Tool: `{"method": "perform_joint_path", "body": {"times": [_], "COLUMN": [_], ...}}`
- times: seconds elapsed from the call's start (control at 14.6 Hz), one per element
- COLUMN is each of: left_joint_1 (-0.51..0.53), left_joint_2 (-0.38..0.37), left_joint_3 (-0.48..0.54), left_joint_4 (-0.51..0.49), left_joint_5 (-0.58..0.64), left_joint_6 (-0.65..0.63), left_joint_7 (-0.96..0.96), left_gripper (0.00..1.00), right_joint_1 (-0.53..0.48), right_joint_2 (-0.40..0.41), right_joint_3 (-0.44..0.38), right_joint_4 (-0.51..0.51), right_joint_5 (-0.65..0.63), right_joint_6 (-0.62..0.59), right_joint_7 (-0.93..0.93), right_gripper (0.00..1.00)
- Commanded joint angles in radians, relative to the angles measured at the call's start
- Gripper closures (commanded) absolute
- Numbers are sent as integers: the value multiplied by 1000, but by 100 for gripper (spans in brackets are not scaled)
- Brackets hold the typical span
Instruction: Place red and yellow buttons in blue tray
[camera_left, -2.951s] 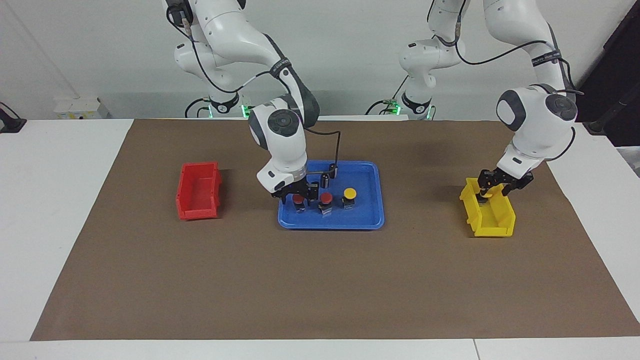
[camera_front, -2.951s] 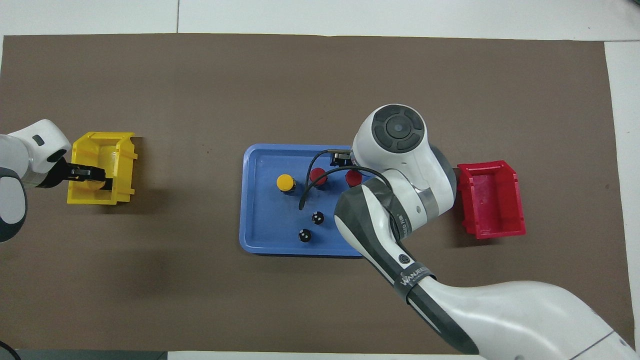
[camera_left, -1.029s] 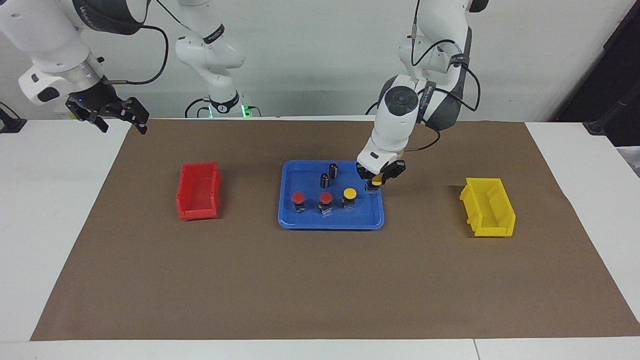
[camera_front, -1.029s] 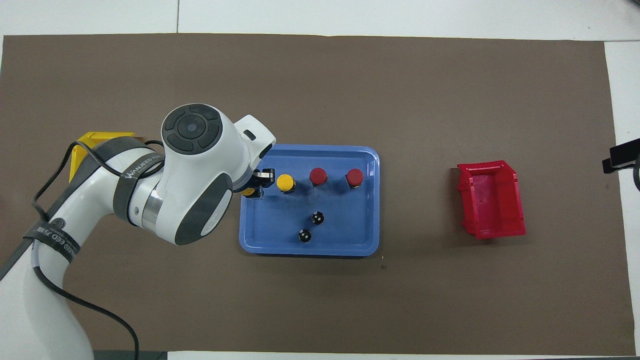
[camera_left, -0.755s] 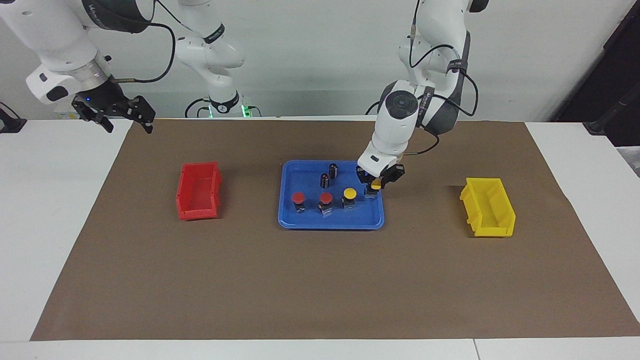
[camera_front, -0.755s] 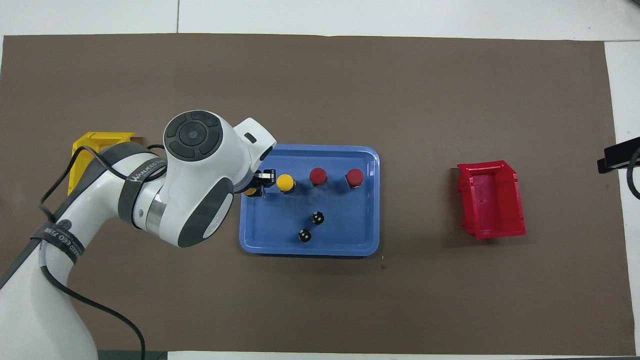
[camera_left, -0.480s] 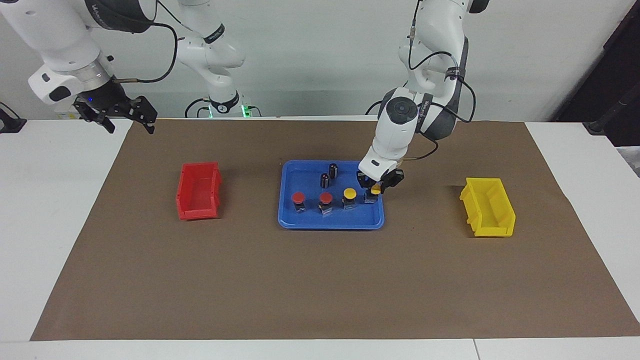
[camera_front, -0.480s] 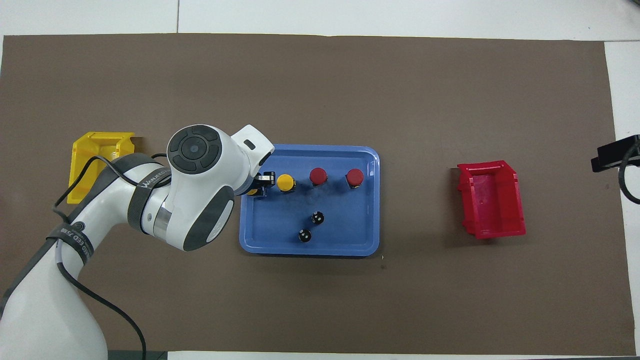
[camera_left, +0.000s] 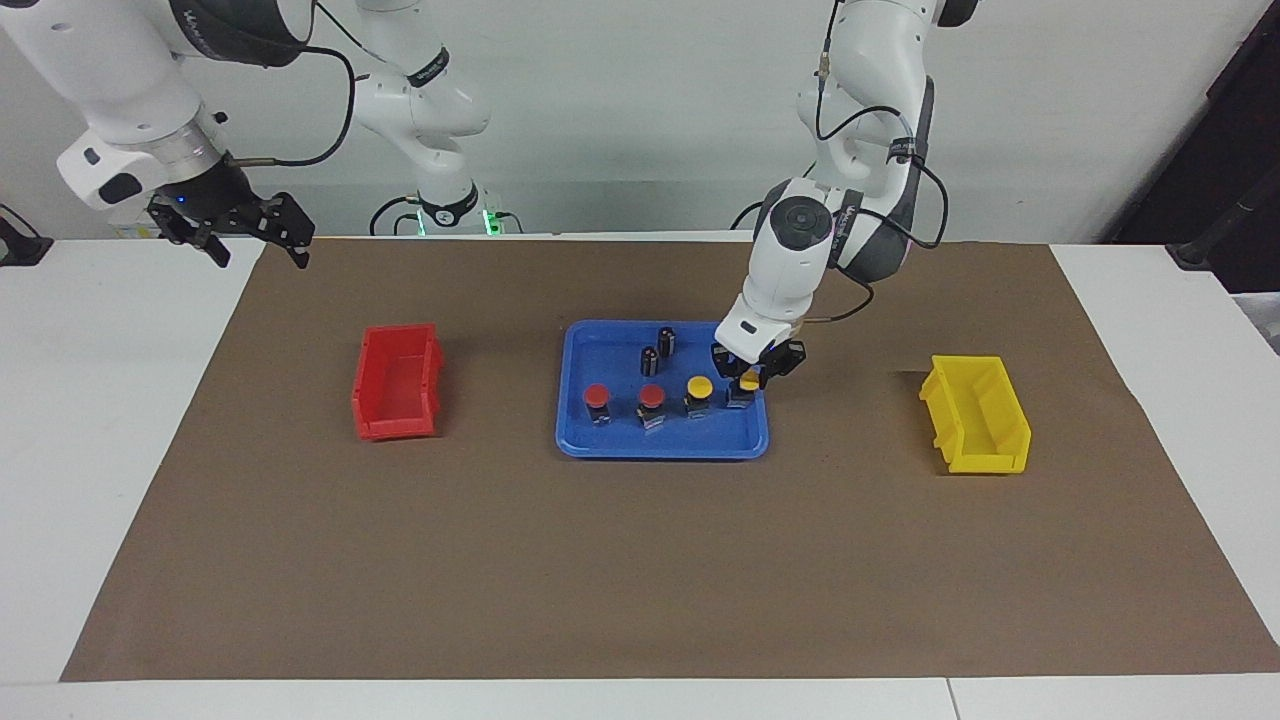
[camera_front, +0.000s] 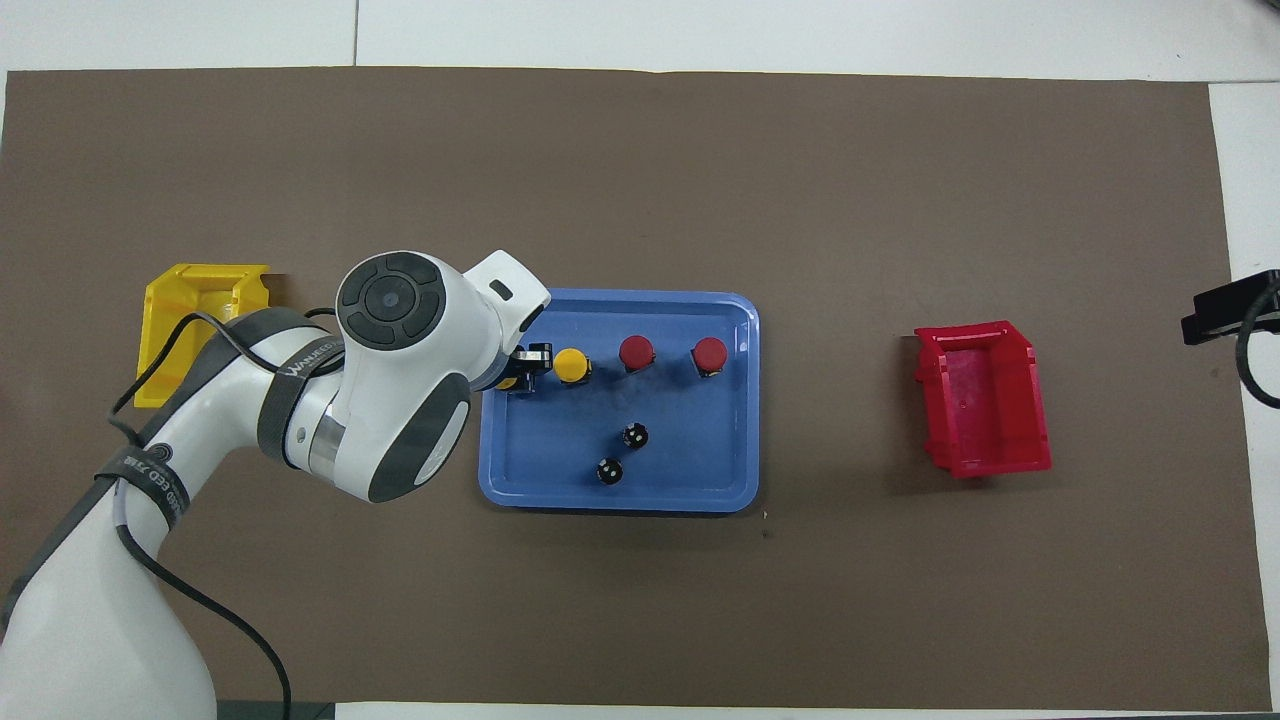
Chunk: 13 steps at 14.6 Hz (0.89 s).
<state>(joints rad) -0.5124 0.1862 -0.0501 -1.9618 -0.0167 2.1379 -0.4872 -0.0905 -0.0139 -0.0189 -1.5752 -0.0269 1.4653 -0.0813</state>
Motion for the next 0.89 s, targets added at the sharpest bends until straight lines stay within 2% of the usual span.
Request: {"method": "perform_joint_path", "body": {"times": [0.0,0.07,0.27,0.41,0.48,0.69,0.82], "left_joint_1": [15,41,78,147,199,311,370], "left_joint_2": [-42,-47,-69,-163,-186,-209,-203], "left_joint_3": [18,18,27,56,58,62,62], "left_joint_4": [105,157,182,182,184,199,262], "left_joint_5": [0,6,8,8,8,8,6], "left_joint_6": [-180,-243,-274,-324,-345,-374,-429], "left_joint_7": [44,86,131,297,359,424,537], "left_gripper": [0,0,0,0,0,0,0], "right_joint_1": [2,0,-2,-3,-2,2,3], "right_joint_2": [-8,-8,-8,-8,-8,-8,-8], "right_joint_3": [-1,-1,-1,-1,-1,-1,-1], "right_joint_4": [-14,-14,-14,-11,-9,-8,-6], "right_joint_5": [-10,-10,-10,-10,-10,-10,-10], "right_joint_6": [18,18,17,17,15,18,18], "right_joint_7": [-17,-18,-20,-18,-18,-15,-14], "right_gripper": [0,0,0,0,0,0,0]}}
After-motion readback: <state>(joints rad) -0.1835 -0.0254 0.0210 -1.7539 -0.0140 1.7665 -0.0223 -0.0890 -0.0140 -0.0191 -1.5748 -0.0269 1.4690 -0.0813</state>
